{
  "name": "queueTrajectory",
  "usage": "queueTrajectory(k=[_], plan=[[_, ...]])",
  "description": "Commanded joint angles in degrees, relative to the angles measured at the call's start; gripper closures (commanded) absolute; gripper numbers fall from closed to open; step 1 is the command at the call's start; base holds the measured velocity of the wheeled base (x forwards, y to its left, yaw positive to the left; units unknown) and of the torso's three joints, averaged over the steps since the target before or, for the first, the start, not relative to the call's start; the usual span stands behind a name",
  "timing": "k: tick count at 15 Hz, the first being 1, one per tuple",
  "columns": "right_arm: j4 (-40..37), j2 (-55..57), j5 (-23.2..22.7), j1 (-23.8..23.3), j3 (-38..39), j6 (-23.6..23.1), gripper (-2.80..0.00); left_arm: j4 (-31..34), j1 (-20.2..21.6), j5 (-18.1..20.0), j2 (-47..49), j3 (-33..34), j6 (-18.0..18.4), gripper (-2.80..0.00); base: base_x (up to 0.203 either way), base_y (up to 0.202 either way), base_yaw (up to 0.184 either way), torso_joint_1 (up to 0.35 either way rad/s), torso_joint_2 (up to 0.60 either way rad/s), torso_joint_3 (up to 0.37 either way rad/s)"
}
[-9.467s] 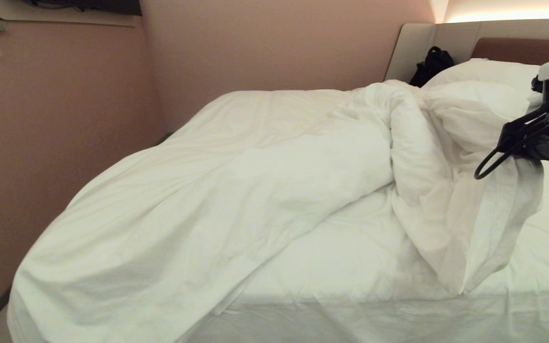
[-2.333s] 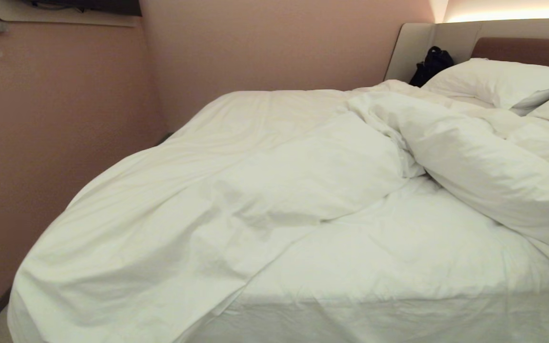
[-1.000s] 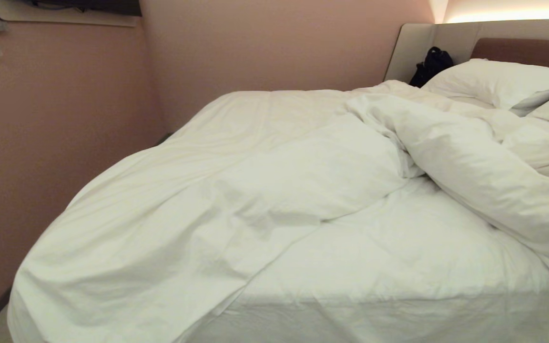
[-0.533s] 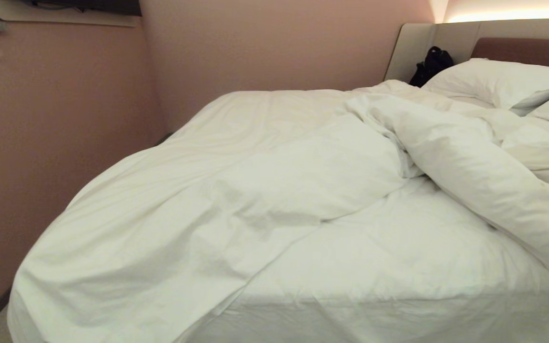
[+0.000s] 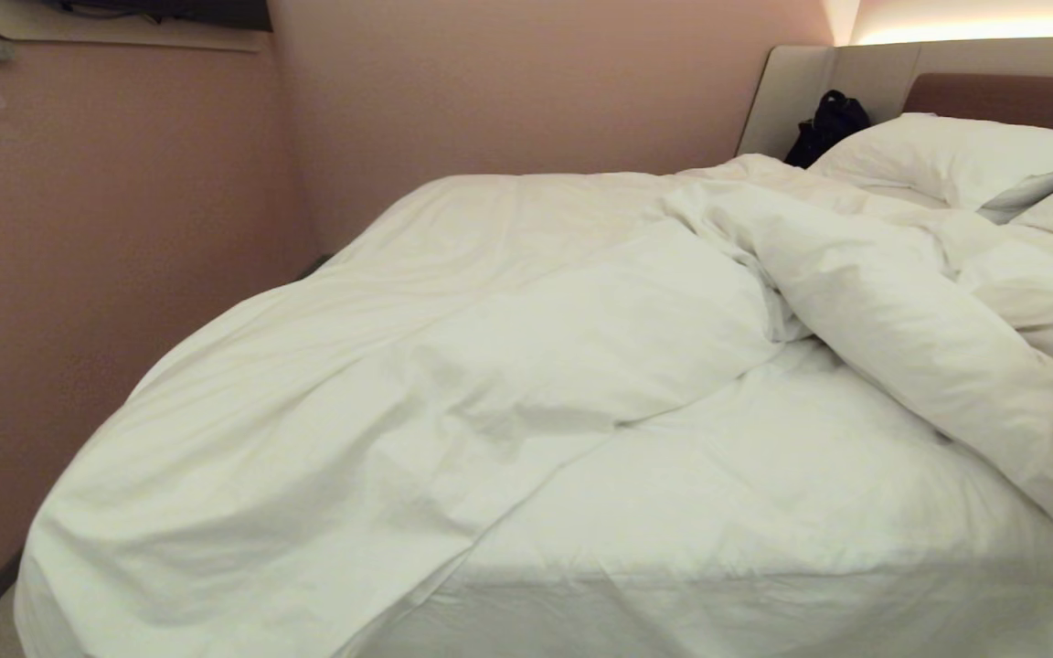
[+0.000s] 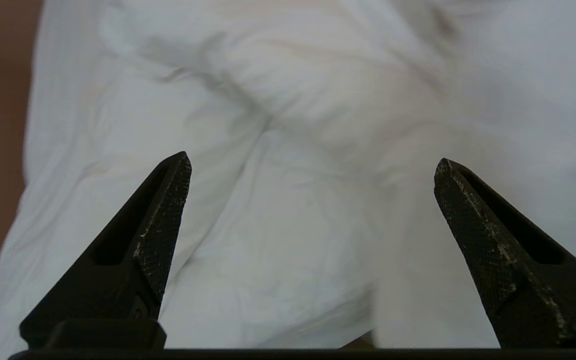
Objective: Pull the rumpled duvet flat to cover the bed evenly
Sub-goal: Flatten the corners of the folded blanket
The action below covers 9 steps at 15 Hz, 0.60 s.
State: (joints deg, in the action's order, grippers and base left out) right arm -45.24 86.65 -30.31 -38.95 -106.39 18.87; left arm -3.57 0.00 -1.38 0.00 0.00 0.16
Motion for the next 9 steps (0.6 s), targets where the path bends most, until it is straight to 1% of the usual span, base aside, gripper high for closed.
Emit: queueTrajectory(k=[1,2,3,5,6,9], plan=[[-0.6,-2.0,-12.1,0.0,0.2,0.1,-2.8,0.0,0.0,0.0,0.0,0.0,0.0,0.0,0.0,0.0,0.0,0.0,0.0,0.0],[-0.7,-2.7,-13.9,0.0,0.3,0.2,-2.8,0.0,0.0,0.0,0.0,0.0,0.0,0.0,0.0,0.0,0.0,0.0,0.0,0.0],[-0.8,-3.6,-16.6,0.0,0.6,0.2,-2.8,0.0,0.0,0.0,0.0,0.0,0.0,0.0,0.0,0.0,0.0,0.0,0.0,0.0],[-1.0,-4.4,-18.6,0.1,1.4,0.1,-2.8,0.0,0.1,0.0,0.0,0.0,0.0,0.0,0.0,0.0,0.0,0.0,0.0,0.0],[-1.0,-4.3,-18.6,0.5,1.6,0.1,-2.8,0.0,0.0,0.0,0.0,0.0,0.0,0.0,0.0,0.0,0.0,0.0,0.0,0.0],[-0.7,-3.5,-18.3,6.3,2.8,-0.2,-2.8,0.0,0.0,0.0,0.0,0.0,0.0,0.0,0.0,0.0,0.0,0.0,0.0,0.0]])
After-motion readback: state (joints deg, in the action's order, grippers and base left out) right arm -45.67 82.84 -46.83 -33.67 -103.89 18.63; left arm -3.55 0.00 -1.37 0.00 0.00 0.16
